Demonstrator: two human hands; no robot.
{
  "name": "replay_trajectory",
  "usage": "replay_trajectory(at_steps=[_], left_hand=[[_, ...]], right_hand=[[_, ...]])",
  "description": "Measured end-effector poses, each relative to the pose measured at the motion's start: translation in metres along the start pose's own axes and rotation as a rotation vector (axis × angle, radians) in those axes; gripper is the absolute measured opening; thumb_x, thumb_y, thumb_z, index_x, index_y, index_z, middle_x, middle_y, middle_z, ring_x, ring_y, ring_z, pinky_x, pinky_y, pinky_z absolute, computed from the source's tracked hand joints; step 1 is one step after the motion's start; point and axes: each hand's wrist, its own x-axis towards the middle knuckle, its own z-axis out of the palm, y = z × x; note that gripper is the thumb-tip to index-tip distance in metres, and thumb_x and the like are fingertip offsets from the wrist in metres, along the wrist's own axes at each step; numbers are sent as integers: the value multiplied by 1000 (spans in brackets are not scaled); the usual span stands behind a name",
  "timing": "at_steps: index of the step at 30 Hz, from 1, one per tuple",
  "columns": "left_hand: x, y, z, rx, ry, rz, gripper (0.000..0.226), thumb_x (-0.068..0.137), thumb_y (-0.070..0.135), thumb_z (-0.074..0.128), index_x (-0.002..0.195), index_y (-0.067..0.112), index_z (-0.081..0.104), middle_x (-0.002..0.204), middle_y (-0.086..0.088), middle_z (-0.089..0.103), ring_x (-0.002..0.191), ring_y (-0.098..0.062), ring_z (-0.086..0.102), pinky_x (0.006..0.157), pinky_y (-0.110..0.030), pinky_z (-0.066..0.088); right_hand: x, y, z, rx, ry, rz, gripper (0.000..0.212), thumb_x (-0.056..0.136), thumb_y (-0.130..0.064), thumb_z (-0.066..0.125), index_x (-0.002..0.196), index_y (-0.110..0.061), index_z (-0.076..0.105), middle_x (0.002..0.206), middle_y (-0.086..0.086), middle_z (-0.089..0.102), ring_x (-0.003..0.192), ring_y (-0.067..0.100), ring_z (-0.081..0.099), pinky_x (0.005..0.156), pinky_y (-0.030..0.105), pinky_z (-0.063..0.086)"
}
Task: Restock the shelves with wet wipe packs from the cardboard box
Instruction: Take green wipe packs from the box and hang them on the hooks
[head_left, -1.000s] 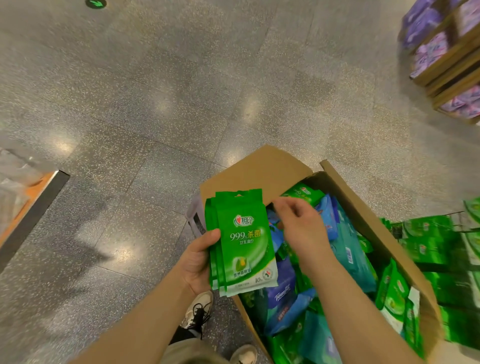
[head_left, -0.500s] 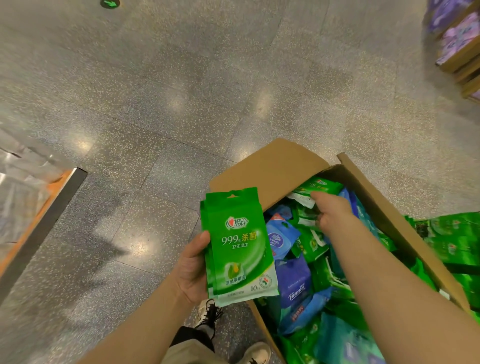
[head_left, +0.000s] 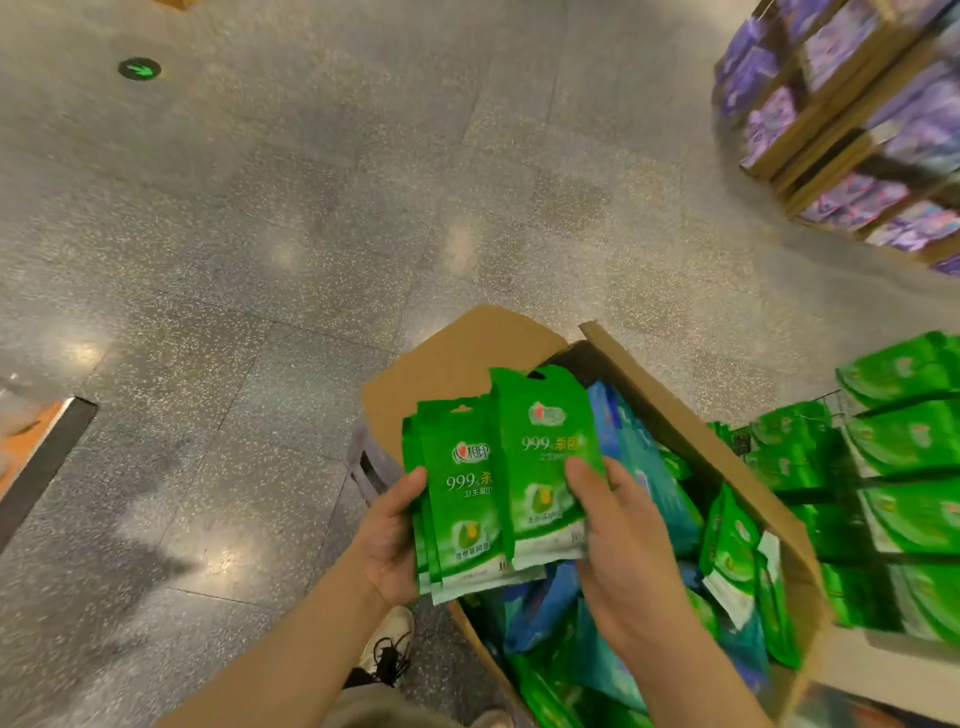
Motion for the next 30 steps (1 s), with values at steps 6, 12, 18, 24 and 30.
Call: replay_trajectory(at_steps=[6, 12, 18, 24, 30], left_hand=[[8, -14, 19, 49, 92, -71, 83, 50, 21, 104, 123, -2, 72, 130, -30, 65, 113, -46, 68, 90, -59, 58], [10, -15, 34, 173, 173, -106, 97, 44, 40, 104, 126, 0, 71, 136, -29, 62, 117, -43, 67, 92, -57, 58], [11, 3, 45, 468, 432, 71, 66, 81, 49, 65, 135, 11, 63, 125, -16, 72, 114, -34, 71, 94, -46, 57], [7, 19, 36, 426, 514, 104, 61, 77, 31, 83, 129, 5, 65, 118, -23, 73, 97, -38, 75, 82, -48, 63], [0, 31, 25, 273, 546, 82, 61, 64, 38, 89, 113, 3, 76, 111, -25, 75, 82, -35, 77, 67, -46, 64]], right_hand=[[-5, 9, -1, -105, -18, 31, 51, 76, -33, 86, 118, -21, 61, 115, 7, 75, 103, 30, 74, 98, 56, 55], [0, 13, -7, -158, -186, 153, 29, 98, -19, 66, 127, -19, 62, 114, 6, 77, 106, 28, 74, 101, 55, 54], [12, 23, 7, -316, -82, -8, 23, 97, -23, 67, 120, -29, 67, 109, -9, 78, 102, 13, 74, 101, 46, 55], [33, 37, 22, -298, -221, 59, 41, 94, -48, 67, 133, -40, 59, 123, -12, 72, 112, 9, 70, 101, 42, 54], [137, 42, -3, 151, 358, 339, 31, 97, -27, 69, 115, -5, 57, 120, 35, 55, 92, 35, 66, 68, 41, 59]])
